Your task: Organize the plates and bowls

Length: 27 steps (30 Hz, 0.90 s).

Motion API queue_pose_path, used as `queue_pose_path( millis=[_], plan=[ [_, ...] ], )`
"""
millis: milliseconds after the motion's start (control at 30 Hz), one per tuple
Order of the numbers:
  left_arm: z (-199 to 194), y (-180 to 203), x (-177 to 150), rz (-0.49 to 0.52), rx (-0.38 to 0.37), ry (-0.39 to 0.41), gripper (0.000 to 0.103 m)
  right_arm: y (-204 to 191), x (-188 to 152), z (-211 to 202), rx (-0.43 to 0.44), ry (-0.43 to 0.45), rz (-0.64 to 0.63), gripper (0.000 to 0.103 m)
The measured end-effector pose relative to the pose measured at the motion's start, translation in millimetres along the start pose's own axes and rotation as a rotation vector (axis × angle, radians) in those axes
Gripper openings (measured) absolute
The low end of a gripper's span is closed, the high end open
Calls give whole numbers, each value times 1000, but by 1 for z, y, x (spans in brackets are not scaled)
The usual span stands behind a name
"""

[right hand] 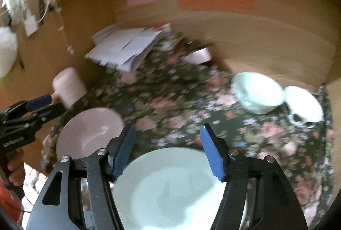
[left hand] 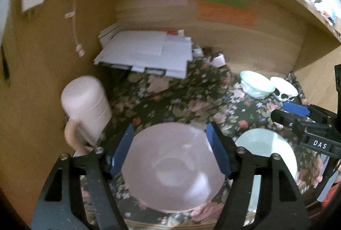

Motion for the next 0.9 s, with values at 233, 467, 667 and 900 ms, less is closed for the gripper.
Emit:
queue_pose_path(
  millis=[233, 467, 667, 900],
  plan=[
    [12, 30, 29, 35, -26, -6, 74, 48, 7, -10, -88, 36, 72, 64],
    [34, 70, 60, 94, -45, -11, 83, 94, 15, -3, -144, 25, 153, 66],
    [57, 99, 81, 134, -72, -24, 88, 125, 28, 21, -180, -2, 199, 66],
    [95, 124, 104, 185, -68, -62, 88, 160, 41, 60, -149, -55, 281, 66]
  ],
)
Point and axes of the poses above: each gripper's, at about its wrist camera, not at the fingertips, and z roughly the way its jaws point, y to its right, x to its top, the point moved 1 cm from there along z, roughly the way its jaws point, and after that the axes turned 12 degrees about -y, right-handed, at the moved point
